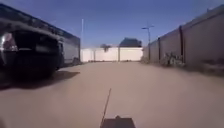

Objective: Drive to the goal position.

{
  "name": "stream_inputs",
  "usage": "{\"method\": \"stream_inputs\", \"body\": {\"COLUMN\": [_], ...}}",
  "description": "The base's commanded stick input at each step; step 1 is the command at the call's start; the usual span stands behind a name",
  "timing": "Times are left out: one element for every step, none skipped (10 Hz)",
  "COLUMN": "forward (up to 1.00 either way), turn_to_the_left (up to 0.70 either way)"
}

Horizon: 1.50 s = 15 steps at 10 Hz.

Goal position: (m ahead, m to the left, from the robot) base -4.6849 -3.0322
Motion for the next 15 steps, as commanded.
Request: {"method": "stream_inputs", "body": {"forward": [0.00, 0.00, 0.00, 0.00, 0.00, 0.00, 0.00, 0.00, 0.00, 0.00, 0.00, 0.00, 0.00, 1.00, 1.00], "turn_to_the_left": [-0.45, -0.45, -0.45, -0.45, -0.45, -0.45, -0.45, -0.45, -0.45, -0.45, -0.45, -0.45, -0.45, 0.00, 0.00]}}
